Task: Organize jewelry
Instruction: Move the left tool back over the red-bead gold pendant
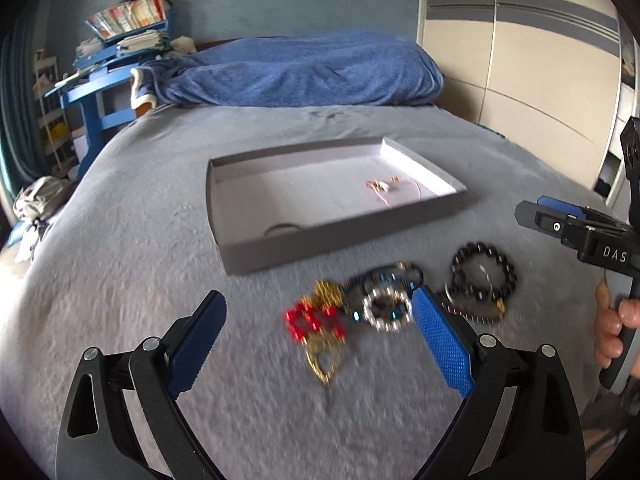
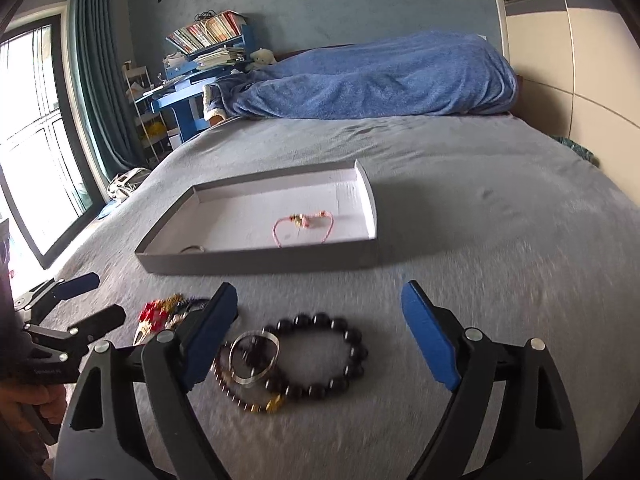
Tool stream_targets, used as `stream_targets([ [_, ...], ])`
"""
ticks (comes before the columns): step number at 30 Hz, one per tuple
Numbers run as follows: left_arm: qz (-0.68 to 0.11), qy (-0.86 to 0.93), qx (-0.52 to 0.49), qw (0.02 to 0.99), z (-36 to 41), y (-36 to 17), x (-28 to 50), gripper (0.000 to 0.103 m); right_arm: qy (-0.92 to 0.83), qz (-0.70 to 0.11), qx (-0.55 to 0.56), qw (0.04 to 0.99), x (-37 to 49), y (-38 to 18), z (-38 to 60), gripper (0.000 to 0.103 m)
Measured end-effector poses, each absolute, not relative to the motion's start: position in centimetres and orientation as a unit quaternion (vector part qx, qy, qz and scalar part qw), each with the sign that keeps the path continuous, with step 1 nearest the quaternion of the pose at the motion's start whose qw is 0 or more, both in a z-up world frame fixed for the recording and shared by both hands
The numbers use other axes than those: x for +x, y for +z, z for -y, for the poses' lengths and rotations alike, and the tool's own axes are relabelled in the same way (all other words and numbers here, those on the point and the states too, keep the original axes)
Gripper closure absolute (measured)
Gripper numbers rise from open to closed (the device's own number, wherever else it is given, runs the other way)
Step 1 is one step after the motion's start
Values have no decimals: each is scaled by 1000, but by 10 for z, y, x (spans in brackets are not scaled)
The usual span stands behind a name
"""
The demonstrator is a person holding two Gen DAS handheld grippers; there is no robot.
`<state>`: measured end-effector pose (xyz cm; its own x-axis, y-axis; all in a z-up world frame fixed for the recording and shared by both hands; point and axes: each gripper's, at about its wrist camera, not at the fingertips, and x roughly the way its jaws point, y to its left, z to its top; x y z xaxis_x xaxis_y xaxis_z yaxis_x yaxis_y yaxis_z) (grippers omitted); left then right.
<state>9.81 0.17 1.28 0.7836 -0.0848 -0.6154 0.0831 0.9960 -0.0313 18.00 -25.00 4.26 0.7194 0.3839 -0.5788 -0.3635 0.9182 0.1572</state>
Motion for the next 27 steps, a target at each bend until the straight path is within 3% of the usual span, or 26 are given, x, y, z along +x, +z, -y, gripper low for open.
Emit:
stream_targets([
  [21,-377,-24,-4,926,-6,-18,104,22,157,-321,22,934,140,14,244,20],
  [27,-400,-17,-12,916,-8,-26,115,34,161,-322,-12,933,138,12,231,19],
])
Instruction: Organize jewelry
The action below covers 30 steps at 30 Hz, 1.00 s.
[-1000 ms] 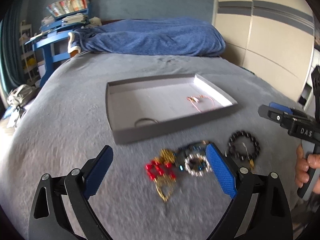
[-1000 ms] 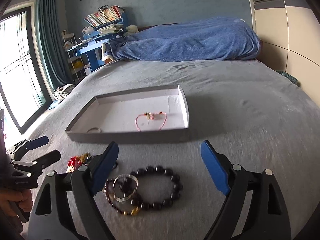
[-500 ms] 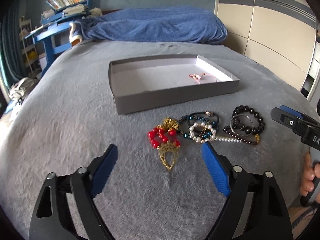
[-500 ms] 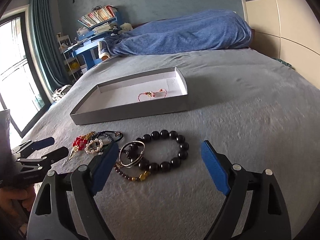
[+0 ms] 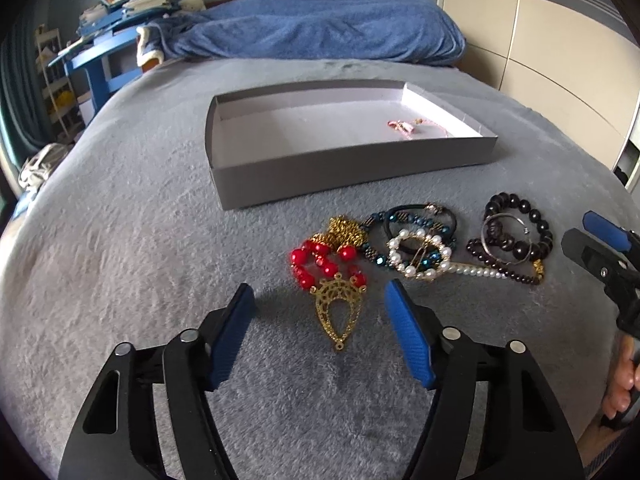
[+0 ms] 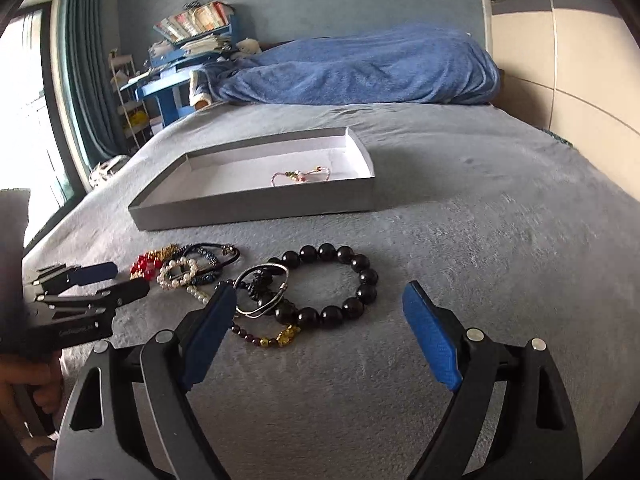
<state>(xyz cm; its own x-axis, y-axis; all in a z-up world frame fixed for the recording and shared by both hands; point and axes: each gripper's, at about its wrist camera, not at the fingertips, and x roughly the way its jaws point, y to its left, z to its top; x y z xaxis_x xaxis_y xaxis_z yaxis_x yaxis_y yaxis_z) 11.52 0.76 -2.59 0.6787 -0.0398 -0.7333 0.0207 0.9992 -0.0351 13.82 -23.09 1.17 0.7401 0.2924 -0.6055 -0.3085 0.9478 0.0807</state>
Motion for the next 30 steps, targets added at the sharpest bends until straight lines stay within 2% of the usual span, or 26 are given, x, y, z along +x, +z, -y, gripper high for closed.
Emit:
stream_targets([
  [10,-418,-10,-18,908,-11,-32,122,44,167,-332,-39,928,140,7,220,18],
  [12,-418,-11,-17,908,-11,-32,122,50,166,-333,-38,927,141,7,221,18],
  [16,-408,-17,-19,913,-10,-31,118,76,165,-333,-39,928,140,7,221,18],
  [17,-404,-19,-21,914,-10,-31,116,79,165,-333,-38,927,140,7,221,18],
  [30,-337,-32,-49,940,-16,-17,92,81,186,-367,-54,910,159,3,208,18],
])
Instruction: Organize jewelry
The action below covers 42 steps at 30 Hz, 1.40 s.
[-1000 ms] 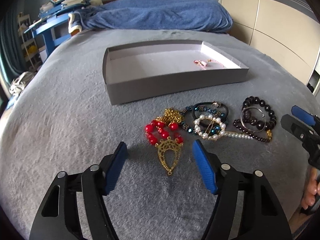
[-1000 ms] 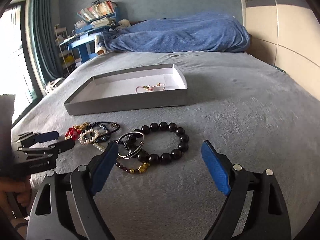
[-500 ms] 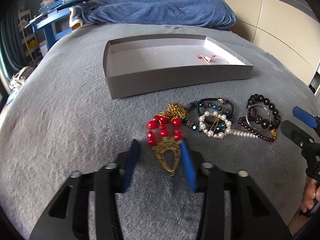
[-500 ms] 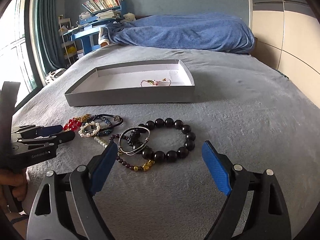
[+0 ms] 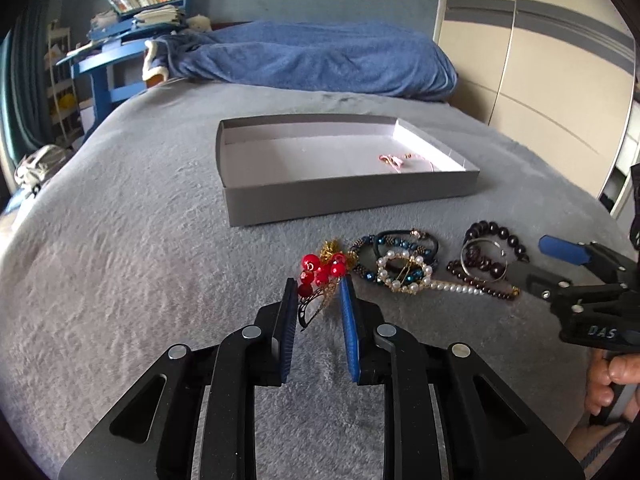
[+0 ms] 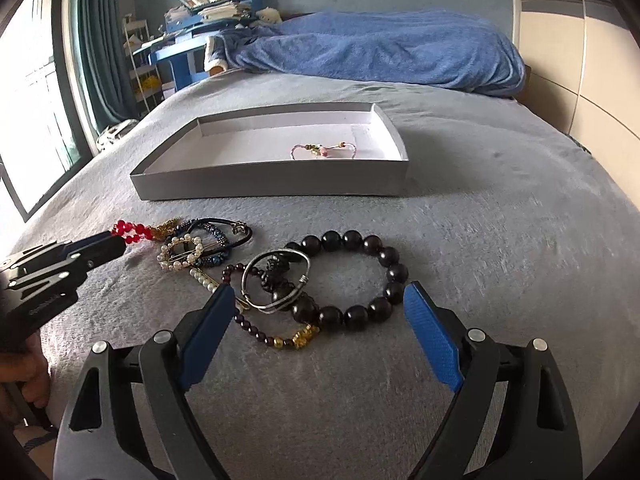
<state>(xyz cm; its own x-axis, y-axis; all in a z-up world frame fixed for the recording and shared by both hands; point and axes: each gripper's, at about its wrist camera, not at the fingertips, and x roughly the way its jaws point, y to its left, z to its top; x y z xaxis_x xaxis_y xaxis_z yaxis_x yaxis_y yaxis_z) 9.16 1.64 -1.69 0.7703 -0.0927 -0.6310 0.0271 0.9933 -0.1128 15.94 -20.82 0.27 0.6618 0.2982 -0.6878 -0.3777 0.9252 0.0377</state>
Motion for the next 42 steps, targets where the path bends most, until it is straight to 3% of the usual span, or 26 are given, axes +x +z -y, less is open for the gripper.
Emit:
stream_targets([
  [4,-331,-32,-55,941,-18,-15,90,81,189,-373,-65,906,168,2,199,19],
  [5,-330,-33,-55,942,-18,-15,89,81,190,-376,-64,905,171,2,198,23],
  [9,-330,-33,-57,942,-18,-15,88,81,190,-393,-48,898,182,-1,200,45],
  [14,-329,-34,-57,942,-19,-14,88,81,204,-408,-18,890,188,-6,206,60],
  [19,-328,-33,-57,942,-19,-14,88,81,231,-411,8,882,185,-4,207,95],
  [32,-311,-34,-50,948,-17,-4,81,81,252,-365,31,896,169,31,217,99],
  [42,-280,-45,-37,958,-19,39,82,81,257,-337,41,905,182,62,223,99],
])
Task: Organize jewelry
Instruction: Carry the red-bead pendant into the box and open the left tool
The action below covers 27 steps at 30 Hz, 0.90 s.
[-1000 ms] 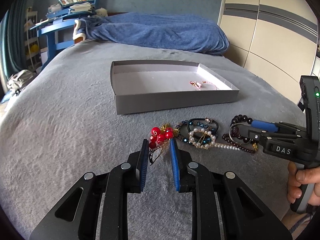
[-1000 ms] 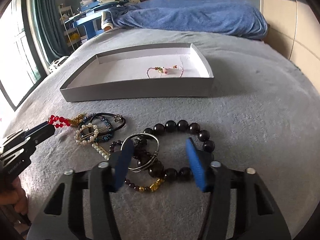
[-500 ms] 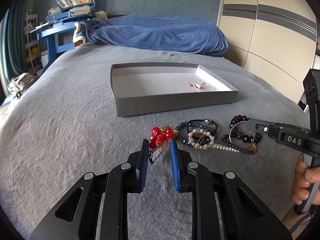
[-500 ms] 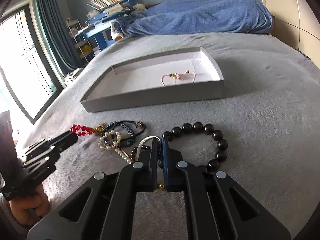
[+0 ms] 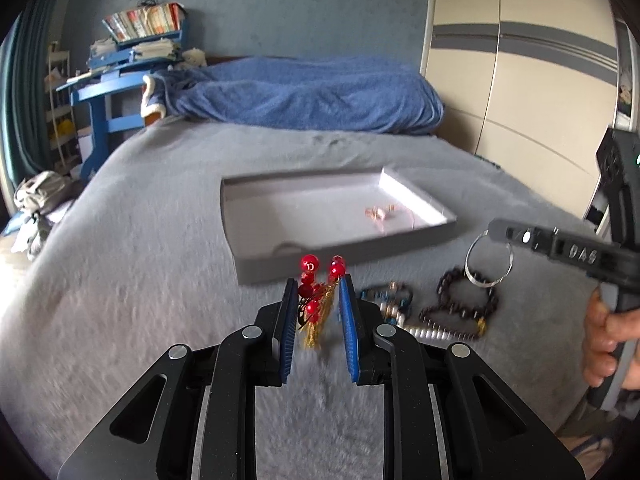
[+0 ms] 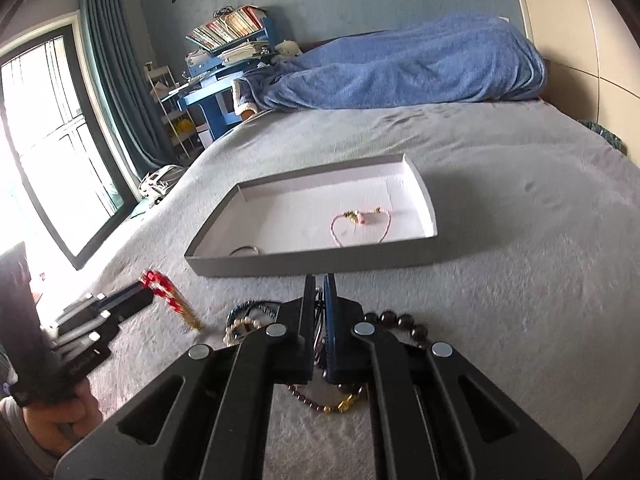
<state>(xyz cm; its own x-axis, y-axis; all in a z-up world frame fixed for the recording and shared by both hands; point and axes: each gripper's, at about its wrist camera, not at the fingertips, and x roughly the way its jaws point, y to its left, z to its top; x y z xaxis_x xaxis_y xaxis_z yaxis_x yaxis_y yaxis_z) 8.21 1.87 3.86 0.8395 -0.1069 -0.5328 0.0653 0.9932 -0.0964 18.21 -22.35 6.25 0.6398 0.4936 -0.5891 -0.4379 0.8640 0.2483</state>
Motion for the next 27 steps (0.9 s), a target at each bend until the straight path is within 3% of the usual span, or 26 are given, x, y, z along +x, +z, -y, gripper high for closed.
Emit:
stream_targets([
  [14,-251,-40,-26,967,-39,92,130,81,258,-324,-1,910,224,85,212,99],
  [27,-279,-43,-15,959,-37,77,201,81,275,-330,-28,903,281,82,162,99],
])
